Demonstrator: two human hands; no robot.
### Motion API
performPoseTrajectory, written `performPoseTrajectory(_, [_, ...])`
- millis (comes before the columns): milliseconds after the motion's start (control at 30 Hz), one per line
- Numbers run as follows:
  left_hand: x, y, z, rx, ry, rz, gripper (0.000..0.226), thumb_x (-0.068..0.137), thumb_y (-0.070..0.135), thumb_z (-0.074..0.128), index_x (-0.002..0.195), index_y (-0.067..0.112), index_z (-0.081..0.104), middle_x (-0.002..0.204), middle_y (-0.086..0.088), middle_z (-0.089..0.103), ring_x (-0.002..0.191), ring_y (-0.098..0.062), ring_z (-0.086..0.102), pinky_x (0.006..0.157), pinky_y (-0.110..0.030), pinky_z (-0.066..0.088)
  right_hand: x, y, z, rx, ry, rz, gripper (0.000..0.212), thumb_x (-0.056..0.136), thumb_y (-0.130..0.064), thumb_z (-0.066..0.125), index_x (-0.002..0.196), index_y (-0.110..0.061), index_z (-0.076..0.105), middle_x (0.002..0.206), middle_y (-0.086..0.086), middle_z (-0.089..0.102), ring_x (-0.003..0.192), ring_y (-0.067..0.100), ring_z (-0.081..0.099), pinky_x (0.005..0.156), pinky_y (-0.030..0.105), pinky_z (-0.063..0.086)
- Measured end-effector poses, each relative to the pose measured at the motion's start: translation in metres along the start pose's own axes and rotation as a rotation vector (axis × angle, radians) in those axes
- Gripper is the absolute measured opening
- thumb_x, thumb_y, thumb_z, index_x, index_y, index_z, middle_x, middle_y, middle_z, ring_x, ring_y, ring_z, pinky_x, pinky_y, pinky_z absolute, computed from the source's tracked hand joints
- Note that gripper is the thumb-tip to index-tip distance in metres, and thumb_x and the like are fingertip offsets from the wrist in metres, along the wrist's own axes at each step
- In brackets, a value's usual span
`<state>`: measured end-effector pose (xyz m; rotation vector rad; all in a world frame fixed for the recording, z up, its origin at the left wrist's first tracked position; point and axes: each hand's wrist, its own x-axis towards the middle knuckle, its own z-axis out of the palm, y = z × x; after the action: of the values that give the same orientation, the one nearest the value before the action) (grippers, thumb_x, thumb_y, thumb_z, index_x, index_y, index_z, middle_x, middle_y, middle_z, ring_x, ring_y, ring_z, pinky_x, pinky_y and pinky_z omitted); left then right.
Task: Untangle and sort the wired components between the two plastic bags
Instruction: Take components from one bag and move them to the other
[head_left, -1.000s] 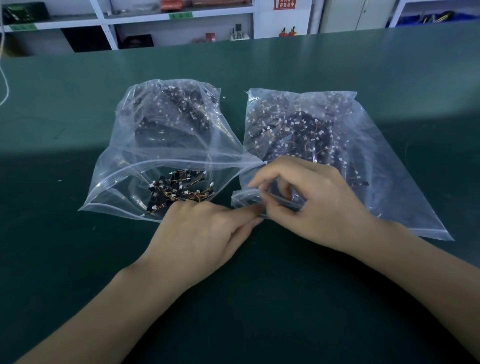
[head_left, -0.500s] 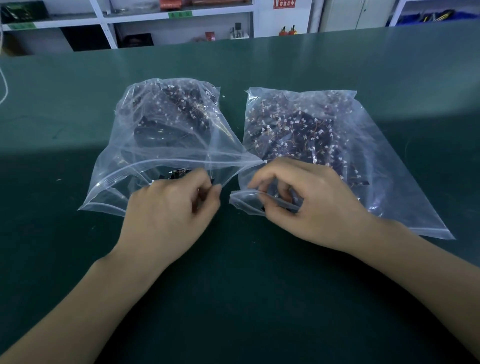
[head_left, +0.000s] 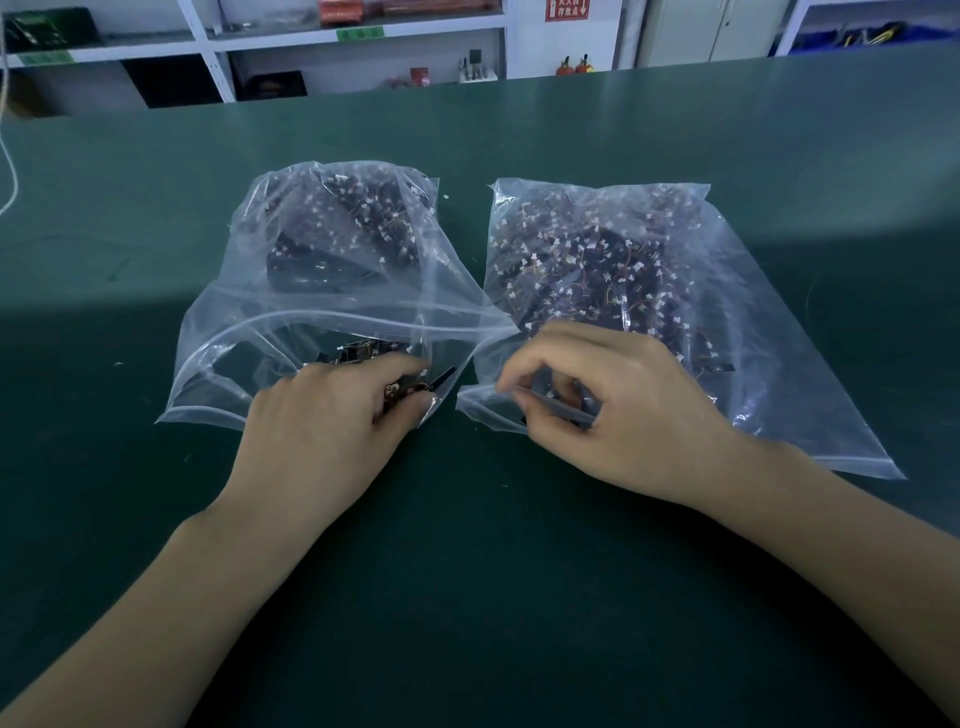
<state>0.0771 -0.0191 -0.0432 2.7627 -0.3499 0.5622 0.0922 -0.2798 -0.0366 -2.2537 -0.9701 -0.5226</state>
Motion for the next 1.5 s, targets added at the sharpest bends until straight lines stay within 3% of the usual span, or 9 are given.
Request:
performPoseTrajectory(233, [0.000, -0.001, -0.003, -0.063, 0.133, 0.031, 0.007, 0.087, 0.039, 0.081, 0.088, 0.038, 0.074, 0.056, 0.017, 0.044, 0.057, 0.002, 0.049, 0.054, -0.019, 0.032, 0.001, -0.001, 0.000, -0.010, -0.009, -0.006, 0.013, 0.094, -0.016, 0.066, 0.102, -0.022, 0.074, 0.097, -0.023, 0.060, 0.065, -0.003, 0.051, 0.062, 0.020, 0.049])
performPoseTrajectory(400, [0.002, -0.001, -0.005, -0.100, 0.196, 0.122, 0.010, 0.088, 0.046, 0.080, 0.093, 0.038, 0.081, 0.063, 0.015, 0.053, 0.057, -0.009, 0.053, 0.053, -0.030, 0.049, 0.001, -0.001, -0.001, -0.024, -0.013, -0.009, 0.013, 0.094, -0.016, 0.066, 0.102, -0.021, 0.074, 0.098, -0.021, 0.062, 0.068, -0.007, 0.052, 0.064, 0.015, 0.044])
performPoseTrajectory(567, [0.002, -0.004, -0.005, -0.119, 0.225, 0.134, 0.013, 0.086, 0.043, 0.084, 0.097, 0.036, 0.085, 0.068, 0.015, 0.061, 0.059, -0.011, 0.057, 0.052, -0.036, 0.051, 0.000, 0.000, 0.000, -0.028, -0.018, -0.012, 0.013, 0.093, -0.011, 0.071, 0.103, -0.019, 0.075, 0.099, -0.021, 0.062, 0.070, -0.011, 0.052, 0.066, 0.013, 0.042])
performPoseTrajectory(767, [0.004, -0.009, -0.008, -0.129, 0.267, 0.139, 0.010, 0.088, 0.040, 0.085, 0.095, 0.033, 0.085, 0.064, 0.024, 0.047, 0.059, 0.004, 0.050, 0.051, -0.031, 0.045, 0.000, 0.000, 0.001, -0.021, -0.024, -0.010, 0.013, 0.094, -0.011, 0.072, 0.103, -0.020, 0.075, 0.097, -0.024, 0.057, 0.067, -0.008, 0.051, 0.064, 0.016, 0.044])
performPoseTrajectory(933, [0.003, -0.008, -0.004, -0.088, 0.242, 0.138, 0.015, 0.095, 0.036, 0.078, 0.109, 0.036, 0.084, 0.065, 0.012, 0.060, 0.057, -0.018, 0.057, 0.051, -0.040, 0.051, 0.000, 0.000, 0.000, -0.008, -0.039, -0.018, 0.014, 0.094, -0.011, 0.071, 0.102, -0.022, 0.074, 0.097, -0.021, 0.061, 0.064, -0.001, 0.050, 0.059, 0.027, 0.050])
performPoseTrajectory(1167, [-0.001, 0.005, 0.000, -0.124, 0.212, 0.104, 0.021, 0.102, 0.042, 0.065, 0.119, 0.045, 0.077, 0.053, 0.018, 0.053, 0.050, -0.010, 0.055, 0.054, -0.028, 0.047, 0.000, 0.000, 0.001, -0.019, -0.059, -0.013, 0.013, 0.094, -0.012, 0.072, 0.102, -0.022, 0.074, 0.095, -0.021, 0.061, 0.065, -0.003, 0.048, 0.058, 0.031, 0.052])
performPoseTrajectory(1300, [-0.001, 0.004, 0.000, -0.088, 0.171, 0.096, 0.013, 0.097, 0.042, 0.073, 0.108, 0.043, 0.079, 0.055, 0.013, 0.050, 0.051, -0.006, 0.050, 0.055, -0.026, 0.044, 0.000, -0.001, 0.001, -0.029, -0.082, -0.009, 0.014, 0.094, -0.013, 0.072, 0.103, -0.024, 0.074, 0.095, -0.023, 0.057, 0.066, -0.003, 0.048, 0.059, 0.031, 0.052])
performPoseTrajectory(1400, [-0.001, 0.005, -0.002, -0.063, 0.011, 0.043, 0.024, 0.089, 0.060, 0.068, 0.110, 0.050, 0.075, 0.057, 0.022, 0.048, 0.058, -0.003, 0.050, 0.064, -0.032, 0.051, 0.000, -0.002, 0.001, -0.031, -0.094, -0.010, 0.015, 0.093, -0.012, 0.073, 0.103, -0.024, 0.074, 0.095, -0.024, 0.055, 0.069, -0.008, 0.049, 0.061, 0.024, 0.049])
performPoseTrajectory(1500, [0.000, 0.006, -0.004, -0.081, -0.011, 0.039, 0.014, 0.088, 0.058, 0.067, 0.091, 0.048, 0.077, 0.052, 0.022, 0.044, 0.056, 0.005, 0.046, 0.062, -0.030, 0.048, 0.000, -0.002, 0.001, -0.028, -0.097, -0.004, 0.016, 0.093, -0.012, 0.073, 0.102, -0.025, 0.074, 0.095, -0.024, 0.055, 0.068, -0.007, 0.049, 0.061, 0.026, 0.050])
